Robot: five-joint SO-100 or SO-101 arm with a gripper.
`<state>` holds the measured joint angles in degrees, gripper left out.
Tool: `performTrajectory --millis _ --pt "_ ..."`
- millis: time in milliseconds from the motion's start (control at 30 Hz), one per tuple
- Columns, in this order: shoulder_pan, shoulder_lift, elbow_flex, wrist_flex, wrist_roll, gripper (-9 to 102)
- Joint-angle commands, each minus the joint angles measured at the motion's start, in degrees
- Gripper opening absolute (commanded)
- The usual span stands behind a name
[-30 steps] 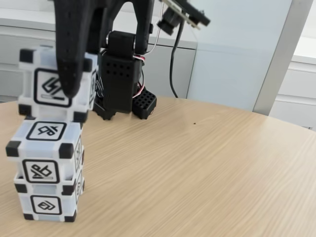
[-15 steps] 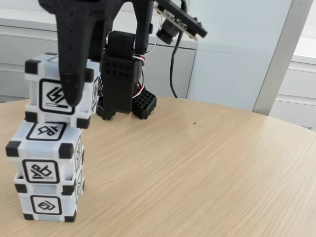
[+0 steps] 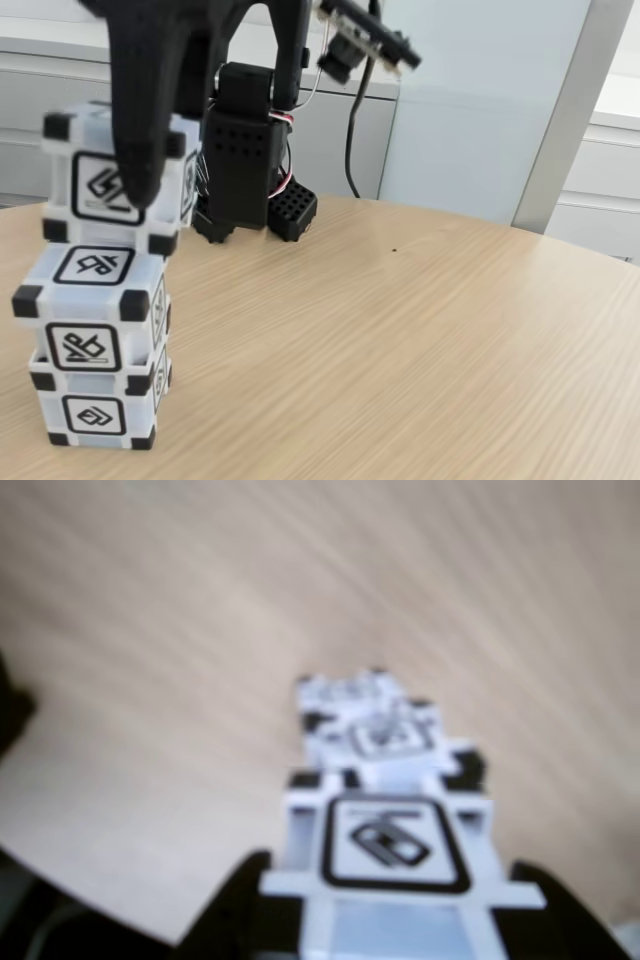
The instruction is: Stack cubes from left to right.
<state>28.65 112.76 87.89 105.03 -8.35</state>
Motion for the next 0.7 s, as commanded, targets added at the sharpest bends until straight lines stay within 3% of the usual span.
performTrajectory --millis 0,667 --pt "0.4 0.4 -5.7 3.9 0.7 0" --pt "0.5 -5.4 -7.0 3.1 0.3 0"
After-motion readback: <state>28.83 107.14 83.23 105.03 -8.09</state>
